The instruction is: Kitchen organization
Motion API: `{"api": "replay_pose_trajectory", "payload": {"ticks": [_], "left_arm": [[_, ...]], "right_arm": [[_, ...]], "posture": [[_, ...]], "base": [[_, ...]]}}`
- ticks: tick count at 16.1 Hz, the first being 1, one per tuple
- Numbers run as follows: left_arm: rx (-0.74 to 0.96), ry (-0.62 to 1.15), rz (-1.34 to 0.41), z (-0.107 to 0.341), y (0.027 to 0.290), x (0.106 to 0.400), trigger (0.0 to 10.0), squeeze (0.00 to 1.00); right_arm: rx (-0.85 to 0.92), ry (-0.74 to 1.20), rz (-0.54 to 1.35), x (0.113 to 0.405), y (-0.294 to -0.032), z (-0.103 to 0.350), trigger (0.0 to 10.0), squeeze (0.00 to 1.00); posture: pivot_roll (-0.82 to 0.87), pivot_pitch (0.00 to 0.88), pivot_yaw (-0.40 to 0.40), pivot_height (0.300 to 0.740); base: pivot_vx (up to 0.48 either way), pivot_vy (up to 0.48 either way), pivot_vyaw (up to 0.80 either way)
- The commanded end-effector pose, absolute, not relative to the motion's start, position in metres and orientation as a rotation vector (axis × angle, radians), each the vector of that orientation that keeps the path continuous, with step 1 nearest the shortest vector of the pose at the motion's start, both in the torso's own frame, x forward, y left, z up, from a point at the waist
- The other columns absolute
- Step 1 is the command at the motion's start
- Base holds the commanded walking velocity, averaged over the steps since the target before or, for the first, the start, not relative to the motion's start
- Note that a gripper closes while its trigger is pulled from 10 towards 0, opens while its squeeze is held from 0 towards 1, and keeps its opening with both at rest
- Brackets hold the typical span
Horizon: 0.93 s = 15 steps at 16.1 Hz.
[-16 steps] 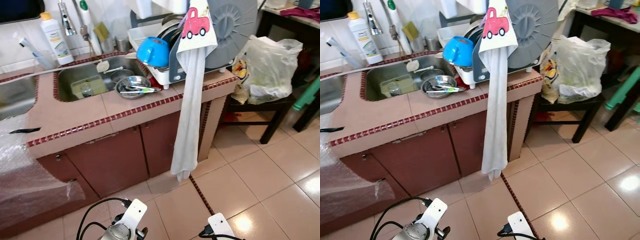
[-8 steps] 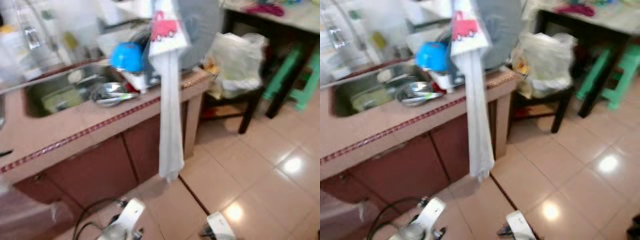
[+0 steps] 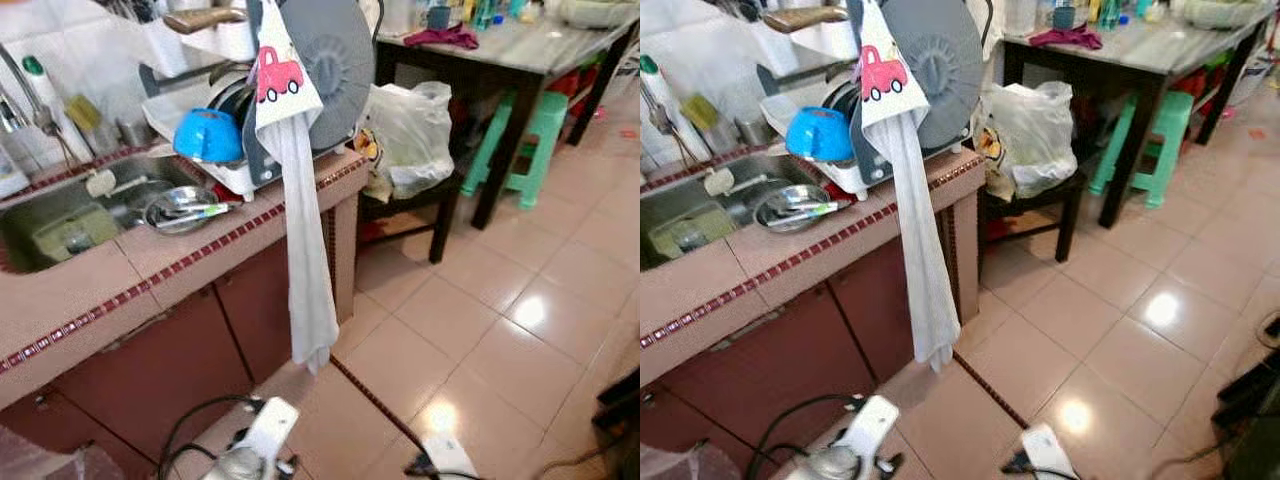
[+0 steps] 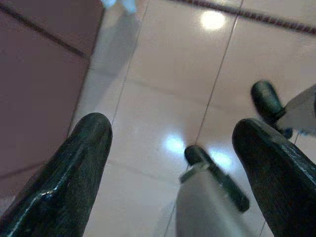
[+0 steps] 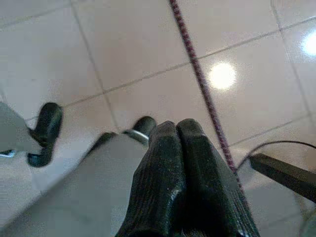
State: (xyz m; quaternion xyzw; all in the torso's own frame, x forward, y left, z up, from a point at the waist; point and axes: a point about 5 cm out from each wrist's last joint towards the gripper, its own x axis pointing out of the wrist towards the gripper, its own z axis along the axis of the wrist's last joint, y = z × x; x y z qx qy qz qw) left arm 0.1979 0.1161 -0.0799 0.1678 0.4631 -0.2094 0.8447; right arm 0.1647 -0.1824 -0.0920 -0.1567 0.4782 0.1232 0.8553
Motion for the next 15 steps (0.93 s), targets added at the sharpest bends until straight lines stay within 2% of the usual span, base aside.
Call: {"api": "replay_pose_trajectory", "payload": {"ticks": [1, 10, 12, 15], "left_arm": [[0.350, 0.984, -0.416, -0.079, 0.119, 0.199, 10.0, 0.00], [0.301, 1.001, -0.313, -0.080, 0.122, 0.200, 10.0, 0.00], [0.236, 1.003, -0.237, -0.081, 0.124, 0.199, 10.0, 0.00], [0.012, 1.024, -0.097, -0.083, 0.124, 0.194, 10.0, 0.00]], "right_arm": [[-0.319, 1.016, 0.264, 0.162, -0.180, -0.093, 10.0, 0.00], [-0.346, 1.017, 0.259, 0.164, -0.188, -0.092, 10.0, 0.00], [-0.239, 1.015, 0.160, 0.168, -0.193, -0.090, 10.0, 0.00], [0.060, 0.976, -0.051, 0.186, -0.197, -0.082, 10.0, 0.00]], "posture": [[-0.05, 0.000, 0.093, 0.740], [-0.03, 0.000, 0.048, 0.740], [-0.03, 0.000, 0.047, 0.740], [-0.03, 0.000, 0.061, 0.740]], "base": [[0.000, 0.000, 0.00], [0.000, 0.000, 0.00], [0.000, 0.000, 0.00], [0.000, 0.000, 0.00]]}}
